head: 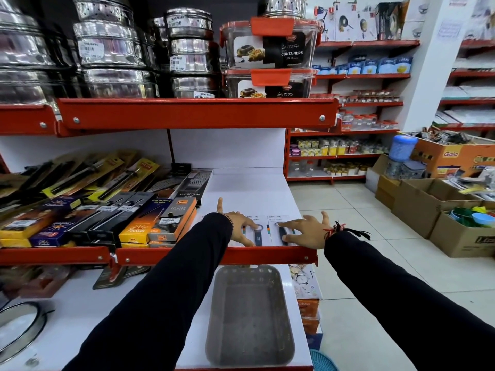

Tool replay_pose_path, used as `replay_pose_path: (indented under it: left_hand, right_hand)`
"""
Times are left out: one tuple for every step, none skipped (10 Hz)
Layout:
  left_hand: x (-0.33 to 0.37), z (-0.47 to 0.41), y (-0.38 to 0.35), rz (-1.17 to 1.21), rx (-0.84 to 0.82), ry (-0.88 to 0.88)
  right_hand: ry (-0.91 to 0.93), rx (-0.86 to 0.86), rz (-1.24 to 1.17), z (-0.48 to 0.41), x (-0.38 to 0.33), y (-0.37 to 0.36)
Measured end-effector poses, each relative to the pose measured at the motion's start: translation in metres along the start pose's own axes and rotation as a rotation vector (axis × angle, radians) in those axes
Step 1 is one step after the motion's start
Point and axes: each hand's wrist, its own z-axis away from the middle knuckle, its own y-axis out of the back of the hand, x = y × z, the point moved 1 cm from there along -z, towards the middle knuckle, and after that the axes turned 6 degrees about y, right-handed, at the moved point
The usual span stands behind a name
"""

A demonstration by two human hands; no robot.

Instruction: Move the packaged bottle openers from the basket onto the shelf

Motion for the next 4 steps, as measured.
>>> replay_pose_path:
  left_hand:
    - [0.001,0.0,0.002,-0.036,-0.039,0.012]
    - [0.002,0.0,0.004,-0.048,-0.103,0.033]
    - [0.008,0.002,0.003,-0.019,-0.1,0.066]
    - [0.009,0.001,-0.002,0.041,-0.005,0.05]
  right_hand:
    - [-0.002,-0.011,0.001,0.001,-0.001,0.0]
    - [-0.004,-0.031,0.009,0.005,-0.004,0.001]
    - [-0.004,0.045,0.055,0.011,-0.011,0.0]
    - [-0.002,0.227,0.036,0.012,-0.009,-0.001]
